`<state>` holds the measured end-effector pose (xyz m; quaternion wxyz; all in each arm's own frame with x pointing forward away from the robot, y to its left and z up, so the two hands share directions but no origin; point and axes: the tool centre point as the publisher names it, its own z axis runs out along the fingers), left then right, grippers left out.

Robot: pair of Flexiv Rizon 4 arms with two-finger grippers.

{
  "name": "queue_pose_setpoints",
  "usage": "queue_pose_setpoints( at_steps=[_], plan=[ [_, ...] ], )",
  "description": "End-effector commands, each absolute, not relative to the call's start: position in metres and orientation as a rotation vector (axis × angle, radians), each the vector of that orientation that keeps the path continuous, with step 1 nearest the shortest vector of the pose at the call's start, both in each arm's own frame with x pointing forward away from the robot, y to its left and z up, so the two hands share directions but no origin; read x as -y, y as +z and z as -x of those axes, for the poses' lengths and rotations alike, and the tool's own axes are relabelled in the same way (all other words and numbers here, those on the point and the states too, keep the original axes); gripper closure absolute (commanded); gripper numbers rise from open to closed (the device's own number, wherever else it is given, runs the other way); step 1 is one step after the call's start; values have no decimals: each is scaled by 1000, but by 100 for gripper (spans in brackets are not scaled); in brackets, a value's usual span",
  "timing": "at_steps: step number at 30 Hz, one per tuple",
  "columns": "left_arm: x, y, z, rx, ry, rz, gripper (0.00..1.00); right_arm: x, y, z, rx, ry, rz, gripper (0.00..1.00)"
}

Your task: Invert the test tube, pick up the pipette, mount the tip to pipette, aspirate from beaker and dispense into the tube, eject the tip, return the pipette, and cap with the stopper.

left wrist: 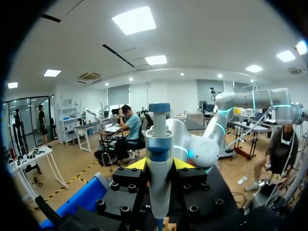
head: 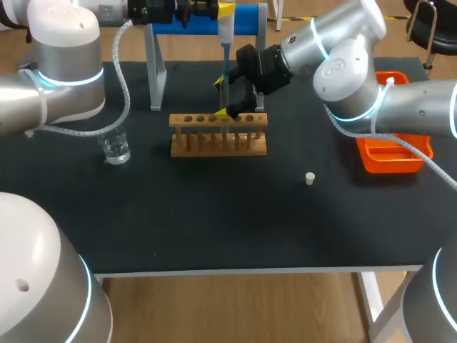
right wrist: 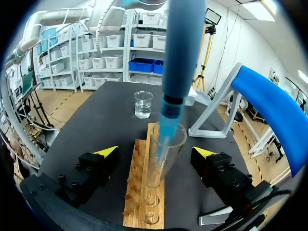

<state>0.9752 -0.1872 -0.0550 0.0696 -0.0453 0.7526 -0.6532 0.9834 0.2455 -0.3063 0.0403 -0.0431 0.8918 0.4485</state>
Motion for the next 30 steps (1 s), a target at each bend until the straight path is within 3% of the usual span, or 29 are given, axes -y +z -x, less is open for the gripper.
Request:
queue_pose_setpoints(
  at_steps=[1, 30],
  plan=[
    [186, -56, -974, -2266, -1961, 144, 100, -245, -306, -983, -2734, 1371, 132, 0],
    [188, -65, -969, -2248, -1942, 121, 100, -245, -306, -983, -2734, 1371, 132, 0]
  ],
)
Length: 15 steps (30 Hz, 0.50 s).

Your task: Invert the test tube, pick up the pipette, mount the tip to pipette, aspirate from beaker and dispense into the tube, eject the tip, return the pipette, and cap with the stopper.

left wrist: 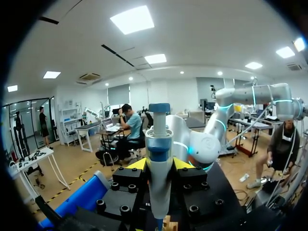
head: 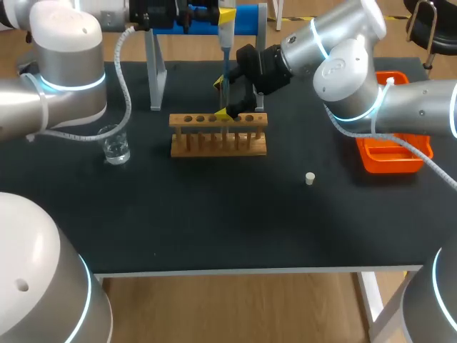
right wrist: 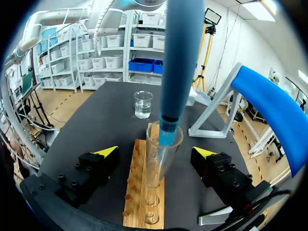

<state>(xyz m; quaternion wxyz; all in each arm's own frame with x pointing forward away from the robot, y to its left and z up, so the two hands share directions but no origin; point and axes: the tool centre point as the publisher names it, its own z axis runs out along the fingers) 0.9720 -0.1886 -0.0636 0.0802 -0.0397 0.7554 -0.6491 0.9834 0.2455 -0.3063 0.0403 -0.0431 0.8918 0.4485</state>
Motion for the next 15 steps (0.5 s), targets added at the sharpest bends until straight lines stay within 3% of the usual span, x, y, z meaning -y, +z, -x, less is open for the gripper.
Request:
queue_pose_setpoints(
  at_steps=[1, 15],
  plan=[
    [188, -65, -968, -2246, -1942, 121, 100, -245, -306, -983, -2734, 1371, 132, 0],
    [188, -71, -967, -2241, -1943, 109, 100, -245, -306, -983, -2734, 1371, 132, 0]
  ],
)
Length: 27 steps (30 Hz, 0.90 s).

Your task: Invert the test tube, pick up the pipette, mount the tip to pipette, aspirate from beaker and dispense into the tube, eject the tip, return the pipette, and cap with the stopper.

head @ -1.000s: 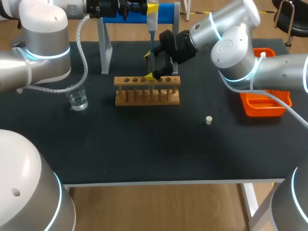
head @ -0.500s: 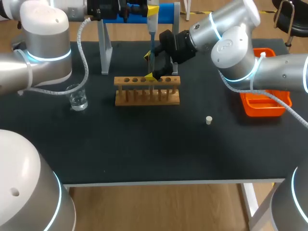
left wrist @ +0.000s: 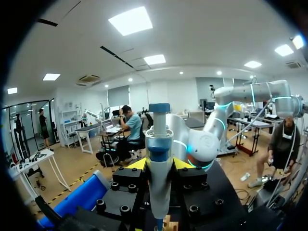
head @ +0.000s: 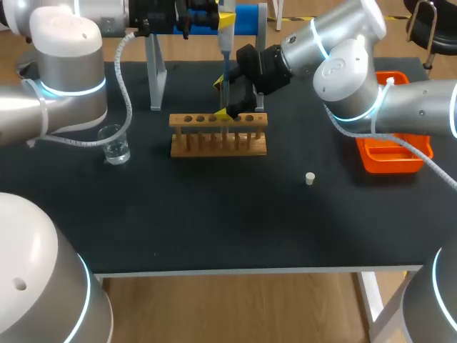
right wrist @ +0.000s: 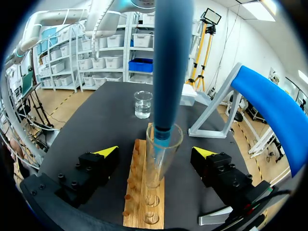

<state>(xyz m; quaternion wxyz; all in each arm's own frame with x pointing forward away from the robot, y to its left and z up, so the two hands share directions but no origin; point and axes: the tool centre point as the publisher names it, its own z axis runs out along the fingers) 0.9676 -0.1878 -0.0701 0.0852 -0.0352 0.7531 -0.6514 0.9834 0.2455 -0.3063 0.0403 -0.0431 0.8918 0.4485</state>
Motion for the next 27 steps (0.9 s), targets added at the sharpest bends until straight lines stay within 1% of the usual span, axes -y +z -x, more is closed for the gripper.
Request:
queue_pose_setpoints(
  at_steps=[1, 27],
  plan=[
    [188, -71, -967, -2240, -1944, 109, 100, -245, -306, -983, -2734, 1371, 132, 0],
    [190, -79, -967, -2252, -1941, 98, 100, -245, -306, -983, -2734, 1371, 132, 0]
  ],
)
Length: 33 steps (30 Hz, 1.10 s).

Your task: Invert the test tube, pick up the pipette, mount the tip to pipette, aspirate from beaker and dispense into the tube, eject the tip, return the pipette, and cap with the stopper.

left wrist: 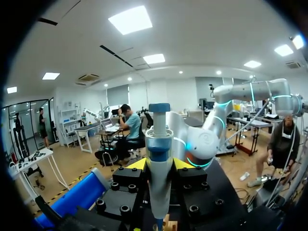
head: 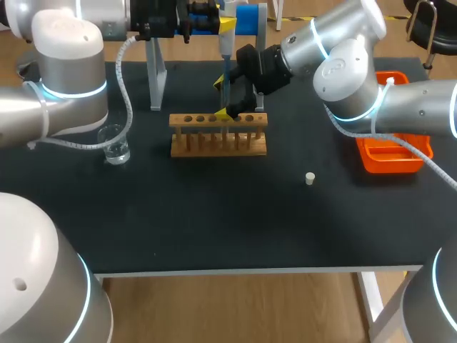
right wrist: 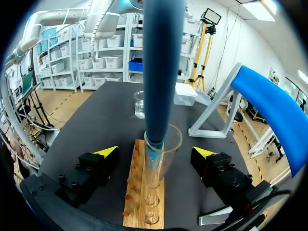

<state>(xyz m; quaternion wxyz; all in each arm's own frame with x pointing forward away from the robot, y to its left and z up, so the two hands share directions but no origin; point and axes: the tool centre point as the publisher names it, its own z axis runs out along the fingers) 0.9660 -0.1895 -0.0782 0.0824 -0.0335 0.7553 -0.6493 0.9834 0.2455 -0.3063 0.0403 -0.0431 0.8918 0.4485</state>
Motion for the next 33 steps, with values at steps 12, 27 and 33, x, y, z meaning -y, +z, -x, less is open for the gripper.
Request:
queue_pose_setpoints(
  at_steps=[12, 27, 33],
  plan=[
    [193, -76, -964, -2239, -1942, 89, 100, -245, -306, -983, -2734, 1371, 132, 0],
    [195, -78, -961, -2262, -1925, 83, 100, -245, -306, -983, -2734, 1371, 132, 0],
    [194, -79, -964, -2262, -1921, 83, 100, -245, -306, -983, -2734, 1371, 132, 0]
  ],
)
